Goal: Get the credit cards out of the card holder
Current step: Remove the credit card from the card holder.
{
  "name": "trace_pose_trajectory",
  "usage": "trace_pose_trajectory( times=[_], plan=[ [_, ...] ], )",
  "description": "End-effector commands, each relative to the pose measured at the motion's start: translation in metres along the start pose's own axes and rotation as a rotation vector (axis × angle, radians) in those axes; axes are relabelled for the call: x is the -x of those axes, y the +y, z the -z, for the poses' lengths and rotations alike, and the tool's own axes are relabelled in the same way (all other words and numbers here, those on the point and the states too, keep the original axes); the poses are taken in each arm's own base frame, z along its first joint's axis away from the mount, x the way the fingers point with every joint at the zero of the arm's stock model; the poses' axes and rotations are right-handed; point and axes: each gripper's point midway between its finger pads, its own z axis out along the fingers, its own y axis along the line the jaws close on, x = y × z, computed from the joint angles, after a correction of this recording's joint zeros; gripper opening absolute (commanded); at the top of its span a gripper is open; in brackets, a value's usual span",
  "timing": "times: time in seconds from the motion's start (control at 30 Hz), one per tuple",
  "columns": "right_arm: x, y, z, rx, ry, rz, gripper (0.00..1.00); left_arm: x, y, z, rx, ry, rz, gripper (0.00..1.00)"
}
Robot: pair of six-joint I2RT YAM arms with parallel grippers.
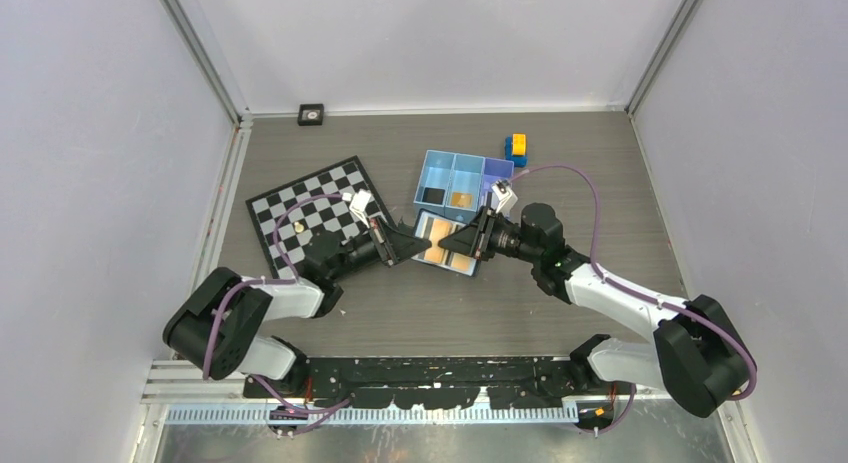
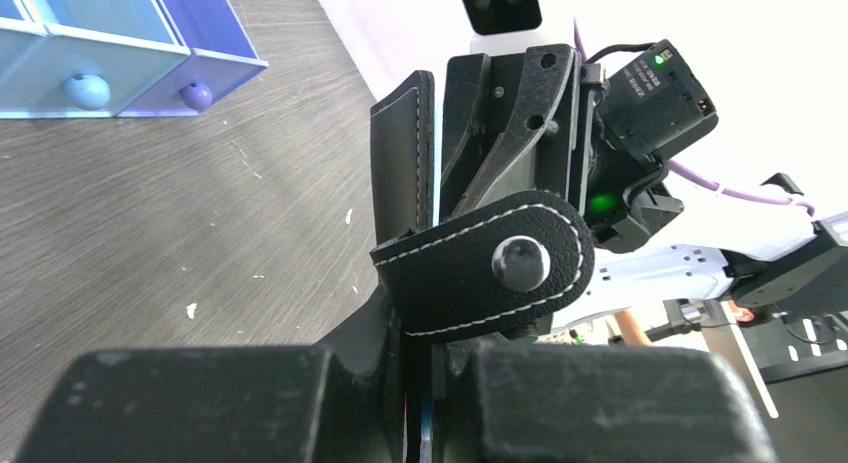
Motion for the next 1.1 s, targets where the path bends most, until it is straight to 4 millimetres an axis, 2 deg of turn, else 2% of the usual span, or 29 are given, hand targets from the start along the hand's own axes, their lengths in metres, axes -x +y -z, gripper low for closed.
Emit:
trace_pose_trajectory(
  times=[0.0, 0.33, 0.43, 0.6, 0.77, 0.83, 0.97, 1.07],
  plan=[
    [0.006, 0.008, 0.0, 0.055, -0.025, -0.004, 0.27, 0.01, -0.036, -0.002, -0.174, -0.017, -0.036, 0.0],
    [0.01, 0.028, 0.01, 0.158, -0.059, 0.006, 0.1, 0.014, -0.035, -0.001, -0.176, -0.026, -0.029, 0.0],
    [0.011, 0.031, 0.012, 0.165, -0.066, 0.012, 0.01, 0.014, -0.032, -0.001, -0.171, -0.023, -0.022, 0.02],
    [0.012, 0.032, 0.012, 0.164, -0.067, 0.01, 0.0, 0.013, -0.027, -0.003, -0.163, -0.009, 0.002, 0.23],
    [0.011, 0.027, 0.011, 0.14, -0.064, 0.005, 0.01, 0.02, -0.026, 0.003, -0.15, -0.04, -0.008, 0.34],
    [0.012, 0.025, 0.01, 0.131, -0.064, 0.004, 0.01, 0.024, -0.026, 0.006, -0.146, -0.058, -0.015, 0.31],
    [0.012, 0.023, 0.01, 0.122, -0.065, 0.003, 0.01, 0.028, -0.026, 0.01, -0.143, -0.075, -0.022, 0.11],
    [0.011, 0.023, 0.01, 0.117, -0.064, 0.003, 0.0, 0.03, -0.025, 0.011, -0.139, -0.081, -0.021, 0.05]
  ],
)
